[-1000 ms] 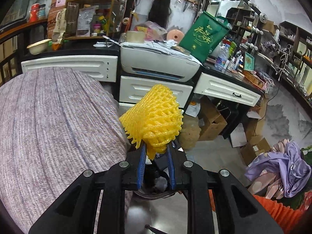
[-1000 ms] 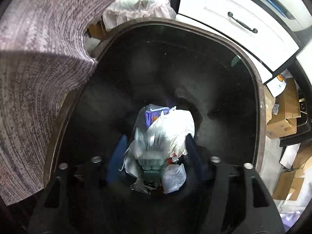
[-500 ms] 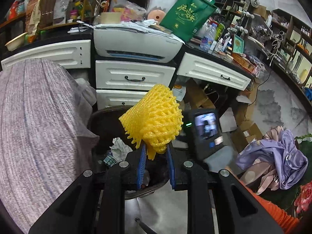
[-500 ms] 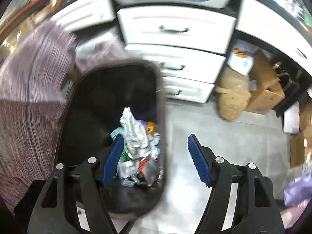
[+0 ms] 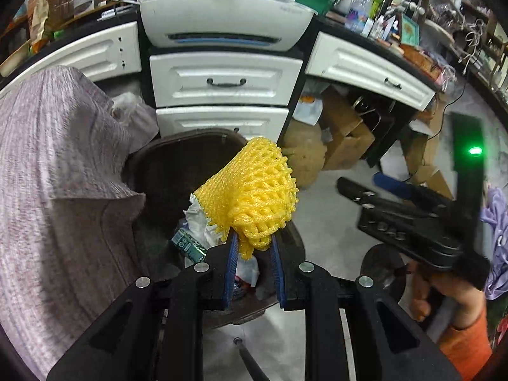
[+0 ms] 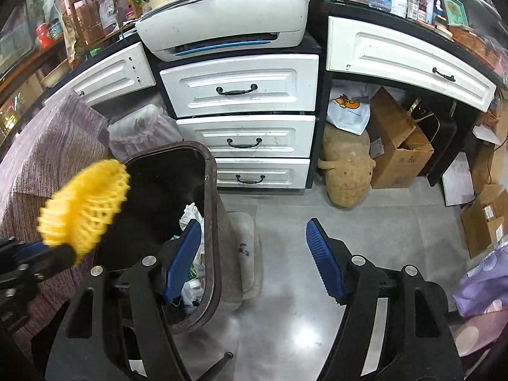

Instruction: Collect trash

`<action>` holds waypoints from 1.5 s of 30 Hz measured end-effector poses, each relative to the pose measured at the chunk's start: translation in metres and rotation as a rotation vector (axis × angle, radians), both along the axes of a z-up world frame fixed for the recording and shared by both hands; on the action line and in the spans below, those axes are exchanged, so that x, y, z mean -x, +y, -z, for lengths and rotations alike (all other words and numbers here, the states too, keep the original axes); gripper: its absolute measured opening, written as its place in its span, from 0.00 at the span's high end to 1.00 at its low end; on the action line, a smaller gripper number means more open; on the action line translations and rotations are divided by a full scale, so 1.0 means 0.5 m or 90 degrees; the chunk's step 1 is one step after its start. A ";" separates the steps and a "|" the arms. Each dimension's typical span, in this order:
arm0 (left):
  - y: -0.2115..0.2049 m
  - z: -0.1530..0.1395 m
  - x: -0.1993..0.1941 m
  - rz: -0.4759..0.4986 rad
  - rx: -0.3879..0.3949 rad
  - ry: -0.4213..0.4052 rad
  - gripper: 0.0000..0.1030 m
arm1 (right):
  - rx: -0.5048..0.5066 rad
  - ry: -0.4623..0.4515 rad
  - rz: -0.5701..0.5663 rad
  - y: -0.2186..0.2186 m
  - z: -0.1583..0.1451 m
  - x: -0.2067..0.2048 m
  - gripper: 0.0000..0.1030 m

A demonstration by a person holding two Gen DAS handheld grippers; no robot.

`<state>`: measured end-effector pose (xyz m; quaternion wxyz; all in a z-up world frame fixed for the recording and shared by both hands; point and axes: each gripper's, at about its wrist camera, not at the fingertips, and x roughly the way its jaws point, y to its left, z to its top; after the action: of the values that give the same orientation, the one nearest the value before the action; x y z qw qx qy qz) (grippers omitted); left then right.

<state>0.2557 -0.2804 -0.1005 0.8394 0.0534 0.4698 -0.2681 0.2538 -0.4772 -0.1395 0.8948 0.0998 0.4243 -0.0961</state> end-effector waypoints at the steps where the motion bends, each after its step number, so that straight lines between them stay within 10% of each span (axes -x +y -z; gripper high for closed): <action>1: -0.002 0.007 -0.003 0.000 -0.005 0.002 0.80 | -0.001 -0.001 0.000 -0.003 -0.002 0.001 0.33; 10: -0.011 0.057 -0.026 -0.016 -0.047 0.013 0.73 | -0.004 -0.002 0.005 -0.011 -0.010 0.008 0.33; 19: -0.007 0.058 -0.007 -0.033 -0.040 -0.007 0.20 | -0.003 0.002 0.010 -0.015 -0.014 0.017 0.33; 36: 0.058 -0.097 0.160 0.033 0.011 -0.157 0.05 | -0.002 -0.120 0.073 -0.013 -0.121 0.076 0.11; 45: 0.191 -0.187 0.237 -0.034 0.047 -0.225 0.05 | 0.000 -0.230 0.044 0.108 -0.219 0.131 0.10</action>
<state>0.1372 -0.1849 -0.0068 0.9172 0.0559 0.3061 -0.2491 0.1883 -0.4234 -0.0302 0.9526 0.1301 0.2532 -0.1076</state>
